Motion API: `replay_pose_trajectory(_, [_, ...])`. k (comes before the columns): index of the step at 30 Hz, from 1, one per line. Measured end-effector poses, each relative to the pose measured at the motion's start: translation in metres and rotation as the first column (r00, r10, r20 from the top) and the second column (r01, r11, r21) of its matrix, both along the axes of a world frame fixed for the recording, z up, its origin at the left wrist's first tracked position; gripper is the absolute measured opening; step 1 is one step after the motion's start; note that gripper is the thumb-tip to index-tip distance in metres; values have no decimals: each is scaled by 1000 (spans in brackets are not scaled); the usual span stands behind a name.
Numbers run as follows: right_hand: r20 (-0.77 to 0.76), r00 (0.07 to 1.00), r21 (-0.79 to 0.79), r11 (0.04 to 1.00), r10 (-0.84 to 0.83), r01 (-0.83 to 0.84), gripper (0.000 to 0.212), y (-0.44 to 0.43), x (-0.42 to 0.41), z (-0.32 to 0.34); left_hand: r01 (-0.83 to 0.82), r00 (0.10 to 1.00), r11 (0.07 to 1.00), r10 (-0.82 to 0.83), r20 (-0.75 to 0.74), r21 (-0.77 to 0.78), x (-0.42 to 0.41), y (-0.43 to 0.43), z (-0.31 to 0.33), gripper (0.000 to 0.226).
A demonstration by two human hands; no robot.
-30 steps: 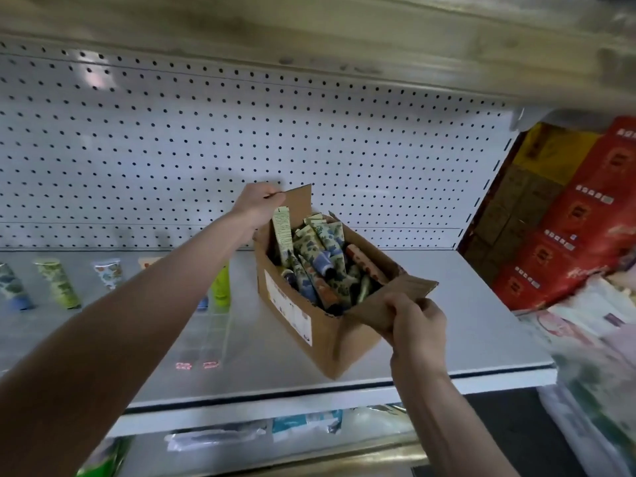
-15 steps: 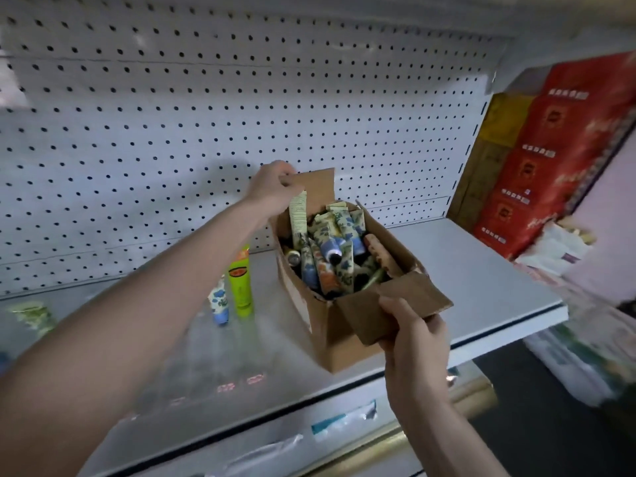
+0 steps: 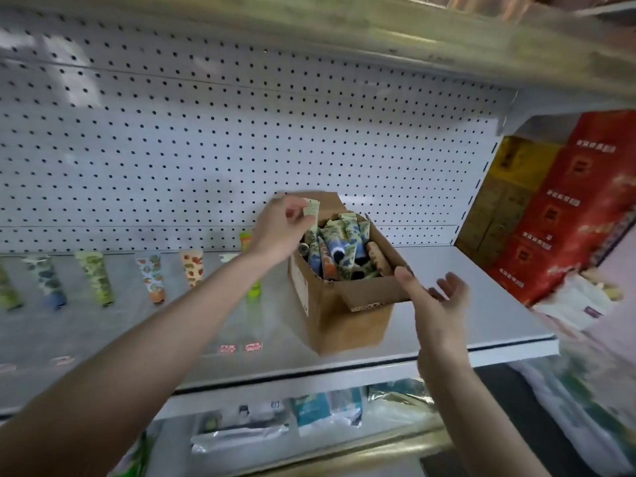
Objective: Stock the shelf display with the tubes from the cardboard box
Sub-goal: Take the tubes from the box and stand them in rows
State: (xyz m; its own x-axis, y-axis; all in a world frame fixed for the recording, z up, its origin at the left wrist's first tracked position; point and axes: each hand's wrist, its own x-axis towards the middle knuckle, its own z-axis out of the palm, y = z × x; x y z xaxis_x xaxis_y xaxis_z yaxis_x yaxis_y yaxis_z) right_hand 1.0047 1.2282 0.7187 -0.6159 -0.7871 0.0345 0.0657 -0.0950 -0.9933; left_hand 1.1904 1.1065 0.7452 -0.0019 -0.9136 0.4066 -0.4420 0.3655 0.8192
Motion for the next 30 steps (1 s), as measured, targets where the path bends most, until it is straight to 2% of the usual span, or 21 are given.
replay_pose_trajectory(2, [-110, 994, -3, 1000, 14, -15, 68, -3, -7, 9, -8, 999, 1000, 7, 49, 12, -4, 15, -6, 29])
replay_pose_trajectory(6, [-263, 964, -6, 999, 36, -39, 38, -13, -16, 24, 0, 996, 1000, 0, 87, 0, -8, 36, -14, 32])
replay_pose_trajectory(11, [-343, 932, -31, 990, 118, -137, 17, -29, -8, 54, -7, 990, 1000, 4, 142, 17, -2, 42, -24, 37])
replay_pose_trajectory(16, [-401, 864, 65, 951, 303, -303, 7, -61, 19, 70, 10, 993, 999, -15, 116, 45, 14, 33, -26, 36])
replay_pose_trajectory(18, [-441, 814, 154, 925, 378, -347, 6, -79, 31, 71, 33, 993, 998, -39, 109, 54, 21, 31, -24, 35])
replay_pose_trajectory(21, [-539, 715, 325, 893, 445, -311, 11, -105, 41, 73, 92, 990, 994, -97, 98, 51, 31, 30, -26, 34])
replay_pose_trajectory(25, [-590, 619, 499, 837, 518, -224, 38, -131, 43, 63, 138, 987, 989, -142, 76, 48, 37, 27, -32, 33])
replay_pose_trajectory(30, [-652, 529, 561, 815, 544, -146, 39, -142, 48, 58, 115, 993, 993, -116, 32, 28, 36, 24, -40, 28])
